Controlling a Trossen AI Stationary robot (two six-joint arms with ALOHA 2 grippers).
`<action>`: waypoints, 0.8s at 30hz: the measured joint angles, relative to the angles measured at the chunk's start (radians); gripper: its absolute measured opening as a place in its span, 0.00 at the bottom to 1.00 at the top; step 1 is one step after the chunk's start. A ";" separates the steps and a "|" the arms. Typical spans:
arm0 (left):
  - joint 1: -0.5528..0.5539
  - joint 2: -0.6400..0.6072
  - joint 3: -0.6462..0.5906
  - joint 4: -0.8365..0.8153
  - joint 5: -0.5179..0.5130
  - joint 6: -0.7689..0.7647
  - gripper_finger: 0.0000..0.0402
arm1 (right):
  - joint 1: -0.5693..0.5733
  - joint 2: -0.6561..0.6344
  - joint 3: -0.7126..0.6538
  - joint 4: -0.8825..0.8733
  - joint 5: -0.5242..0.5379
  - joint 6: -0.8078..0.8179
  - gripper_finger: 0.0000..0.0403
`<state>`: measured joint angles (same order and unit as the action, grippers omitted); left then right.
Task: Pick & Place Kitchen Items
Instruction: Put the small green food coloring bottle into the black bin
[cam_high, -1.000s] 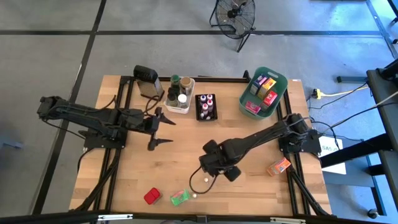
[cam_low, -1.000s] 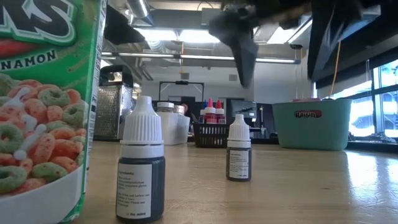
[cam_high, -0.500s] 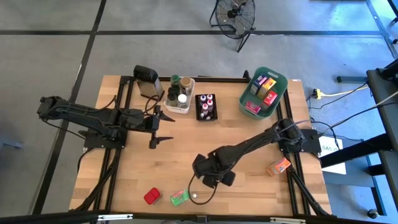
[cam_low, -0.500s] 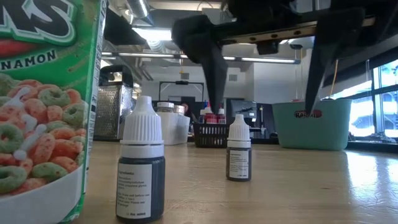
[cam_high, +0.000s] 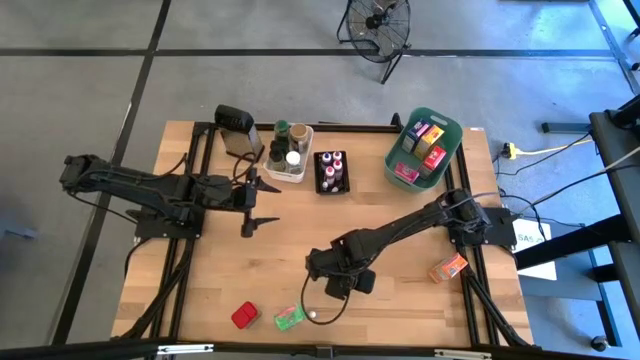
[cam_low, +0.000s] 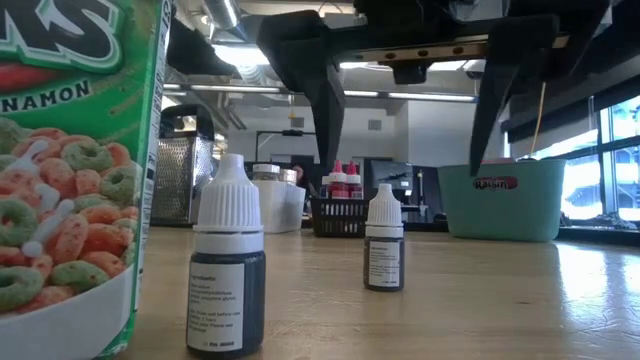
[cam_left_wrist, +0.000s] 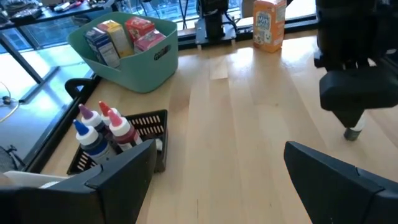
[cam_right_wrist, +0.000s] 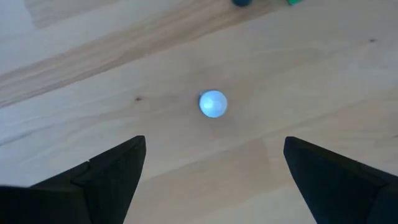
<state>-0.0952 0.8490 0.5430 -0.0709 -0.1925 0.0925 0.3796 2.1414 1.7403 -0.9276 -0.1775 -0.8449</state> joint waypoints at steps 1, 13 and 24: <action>0.000 0.000 0.000 -0.008 0.000 0.000 0.87 | -0.002 0.000 0.005 -0.003 0.000 -0.007 0.95; -0.011 0.000 0.000 -0.089 0.004 -0.126 0.87 | 0.014 0.052 0.027 0.022 -0.033 0.068 0.95; -0.011 0.000 0.000 -0.157 0.004 -0.285 0.87 | 0.037 0.052 0.027 0.075 0.091 0.184 0.95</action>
<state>-0.1059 0.8490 0.5430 -0.2283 -0.1886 -0.1924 0.4168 2.1937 1.7672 -0.8527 -0.0866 -0.6609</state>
